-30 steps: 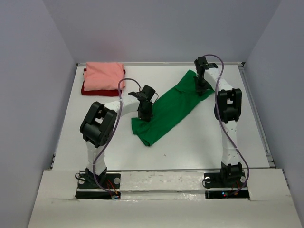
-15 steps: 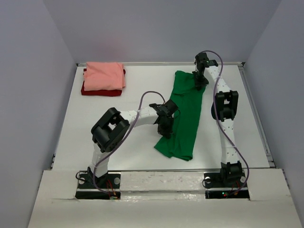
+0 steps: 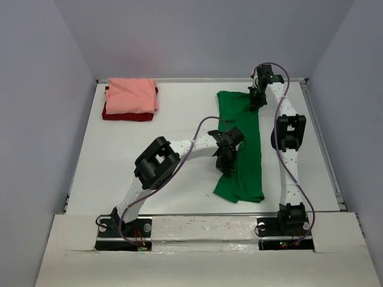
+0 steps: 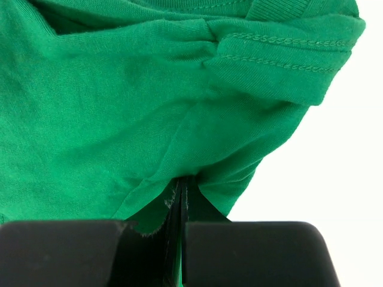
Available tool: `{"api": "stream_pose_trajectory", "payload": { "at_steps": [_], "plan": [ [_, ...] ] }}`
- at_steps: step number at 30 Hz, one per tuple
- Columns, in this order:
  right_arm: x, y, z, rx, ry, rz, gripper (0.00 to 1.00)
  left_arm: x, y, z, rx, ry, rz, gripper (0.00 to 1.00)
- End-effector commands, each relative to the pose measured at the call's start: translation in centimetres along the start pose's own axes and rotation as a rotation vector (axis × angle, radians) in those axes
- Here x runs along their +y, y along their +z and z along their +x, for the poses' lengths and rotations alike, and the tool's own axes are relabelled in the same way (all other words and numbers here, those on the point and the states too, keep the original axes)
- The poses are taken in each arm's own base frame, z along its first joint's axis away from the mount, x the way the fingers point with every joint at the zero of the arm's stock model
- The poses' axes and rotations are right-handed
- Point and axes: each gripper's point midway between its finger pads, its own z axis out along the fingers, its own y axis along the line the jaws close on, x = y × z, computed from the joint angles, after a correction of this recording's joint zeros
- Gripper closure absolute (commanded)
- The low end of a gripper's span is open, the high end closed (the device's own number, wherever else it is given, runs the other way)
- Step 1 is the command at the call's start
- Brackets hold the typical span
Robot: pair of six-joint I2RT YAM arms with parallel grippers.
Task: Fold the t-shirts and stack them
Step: Rotate the tshirt 90 degrees
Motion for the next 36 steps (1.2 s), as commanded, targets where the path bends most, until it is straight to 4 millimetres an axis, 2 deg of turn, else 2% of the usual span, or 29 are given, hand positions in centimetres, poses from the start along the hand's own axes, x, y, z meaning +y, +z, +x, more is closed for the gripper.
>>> {"api": "stream_pose_trajectory", "payload": {
  "at_steps": [1, 5, 7, 11, 12, 15, 16, 17, 19, 20, 22, 23, 24, 25, 26, 28, 29, 31, 33, 34, 36],
  "plan": [
    [-0.7, 1.7, 0.4, 0.002, -0.019, 0.007, 1.00, 0.8, -1.9, -2.0, -0.071, 0.047, -0.108, 1.00],
    [-0.6, 0.7, -0.3, -0.024, -0.021, 0.005, 1.00, 1.4, -3.1, -3.0, -0.128, 0.048, -0.153, 1.00],
    [-0.5, -0.5, -1.2, -0.057, -0.023, 0.001, 1.00, 1.4, -3.7, -3.1, -0.150, 0.041, -0.153, 1.00],
    [-0.4, -3.7, -2.8, -0.117, -0.023, 0.009, 0.85, 1.7, -4.3, -2.7, -0.177, 0.012, -0.140, 1.00],
    [-0.4, -5.5, -3.7, -0.154, -0.020, 0.019, 0.81, 1.4, -5.1, -2.7, -0.193, 0.010, -0.127, 1.00],
    [0.2, -7.4, -3.7, -0.171, -0.035, 0.040, 0.66, 2.2, -5.8, -2.5, -0.221, -0.008, -0.158, 1.00],
    [-0.3, -9.6, -4.7, -0.219, -0.027, 0.074, 0.64, 2.7, -6.6, -3.0, -0.263, -0.012, -0.187, 1.00],
    [-0.3, -9.8, -4.0, -0.206, -0.023, 0.077, 0.60, 2.9, -6.8, -2.8, -0.265, -0.019, -0.197, 1.00],
    [0.0, -11.3, -4.1, -0.225, -0.017, 0.090, 0.58, 2.8, -7.9, -2.8, -0.286, -0.024, -0.190, 1.00],
    [0.5, -13.2, -4.3, -0.251, -0.025, 0.093, 0.58, 2.9, -8.1, -2.7, -0.293, -0.026, -0.196, 1.00],
    [1.2, -13.7, -2.8, -0.223, 0.008, 0.079, 0.57, 2.6, -9.3, -2.6, -0.327, -0.038, -0.181, 1.00],
    [1.8, -14.7, -1.8, -0.217, 0.033, 0.077, 0.57, 2.5, -10.0, -2.4, -0.347, -0.037, -0.176, 1.00],
    [1.9, -16.2, -2.3, -0.249, 0.033, 0.075, 0.57, 2.8, -9.9, -2.4, -0.355, -0.035, -0.189, 1.00],
    [2.3, -15.5, -0.4, -0.199, 0.048, 0.051, 0.58, 2.9, -10.6, -2.6, -0.377, -0.025, -0.193, 1.00],
    [3.0, -16.9, -0.1, -0.223, 0.046, 0.035, 0.65, 3.1, -11.0, -3.2, -0.402, -0.011, -0.211, 1.00],
    [3.0, -15.9, 1.9, -0.188, 0.055, 0.034, 0.93, 4.2, -11.4, -4.0, -0.407, -0.002, -0.277, 1.00],
    [2.9, -15.7, 2.3, -0.184, 0.057, 0.035, 1.00, 4.1, -11.8, -4.6, -0.415, 0.012, -0.280, 1.00],
    [3.4, -15.4, 3.2, -0.161, 0.044, 0.028, 1.00, 2.9, -12.5, -6.3, -0.442, 0.055, -0.251, 1.00],
    [3.6, -15.2, 3.1, -0.175, 0.052, 0.016, 1.00, 1.4, -13.6, -7.8, -0.478, 0.082, -0.199, 1.00],
    [5.2, -15.0, 3.4, -0.162, 0.038, -0.052, 1.00, 1.2, -13.6, -8.2, -0.477, 0.087, -0.194, 1.00],
    [6.1, -14.5, 3.1, -0.164, 0.027, -0.084, 1.00, 0.5, -14.6, -9.1, -0.499, 0.097, -0.183, 1.00]
  ]
}}
